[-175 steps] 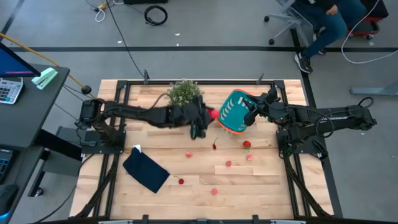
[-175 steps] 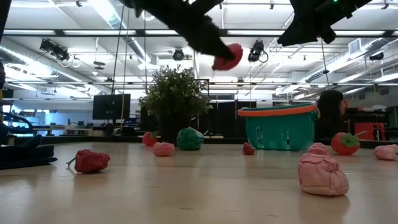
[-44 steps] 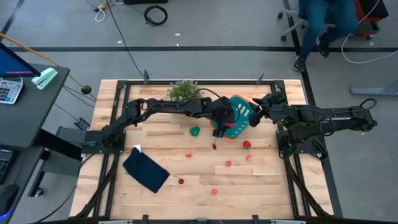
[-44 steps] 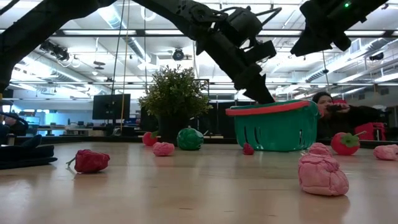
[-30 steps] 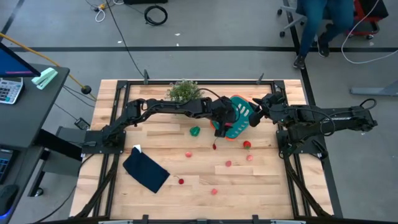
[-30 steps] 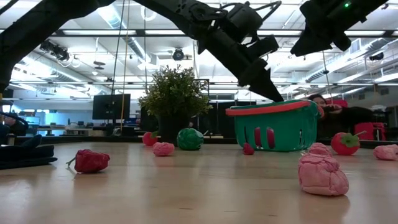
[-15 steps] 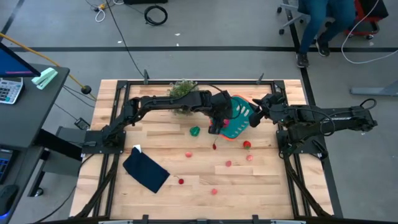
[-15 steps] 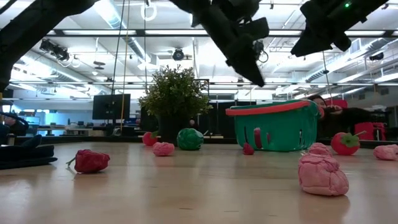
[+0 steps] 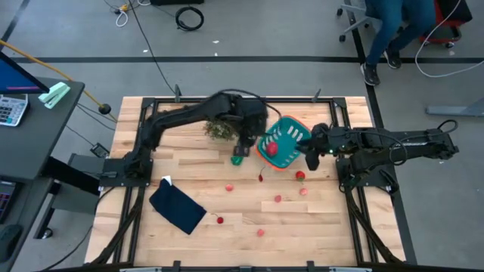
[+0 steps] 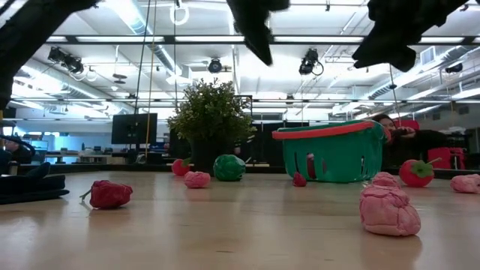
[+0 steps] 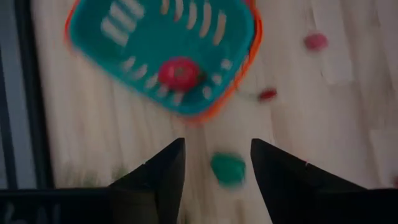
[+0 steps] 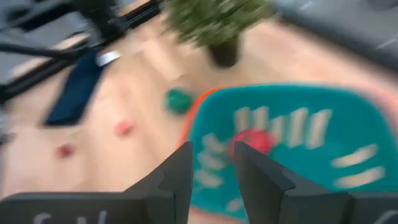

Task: Pick and placing Produce into tupperware
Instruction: Put the red strawberry into the basket

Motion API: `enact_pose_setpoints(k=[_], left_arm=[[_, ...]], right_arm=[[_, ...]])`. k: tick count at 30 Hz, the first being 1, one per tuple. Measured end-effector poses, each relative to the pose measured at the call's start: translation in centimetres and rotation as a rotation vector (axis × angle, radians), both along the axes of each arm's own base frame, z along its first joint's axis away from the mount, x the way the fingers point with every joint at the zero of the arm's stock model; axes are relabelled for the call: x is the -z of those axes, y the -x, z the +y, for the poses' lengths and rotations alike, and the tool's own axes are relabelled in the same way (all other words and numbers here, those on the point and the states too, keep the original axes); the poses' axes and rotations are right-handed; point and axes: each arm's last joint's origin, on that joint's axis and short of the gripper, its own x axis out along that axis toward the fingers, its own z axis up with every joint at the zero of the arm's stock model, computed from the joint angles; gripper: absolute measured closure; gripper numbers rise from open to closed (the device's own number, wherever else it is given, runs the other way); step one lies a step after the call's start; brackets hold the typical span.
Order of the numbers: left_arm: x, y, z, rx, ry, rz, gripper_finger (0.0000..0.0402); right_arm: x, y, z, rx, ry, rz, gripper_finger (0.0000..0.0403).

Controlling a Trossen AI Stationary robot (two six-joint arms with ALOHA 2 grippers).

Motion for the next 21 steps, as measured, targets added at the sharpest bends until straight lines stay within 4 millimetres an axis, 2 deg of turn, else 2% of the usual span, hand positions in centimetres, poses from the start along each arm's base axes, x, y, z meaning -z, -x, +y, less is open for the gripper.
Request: enact_pose_setpoints(k=[5,10,16,21], left_arm=[[-3.6,4.1,-0.5,-0.131,0.023,0.023,0.0226],[-6.4,7.1,-1.0,-0.182,0.046,-0.016,0.0229],[-8.2,9.4,-1.3,-0.204,0.055,-0.038,0.0232],[-8.8,10.1,-1.5,-0.201,0.055,-0.05,0.0237]], right_arm=[[0.4,-0.4,1.4,-0.085,-0.214,0.005,0.0279],[1.3,-1.0,3.8,-0.162,-0.301,0.083,0.0279],[3.0,-1.6,7.6,-0.251,-0.335,0.214,0.0281],[4.7,-1.8,10.2,-0.224,-0.285,0.292,0.0294]])
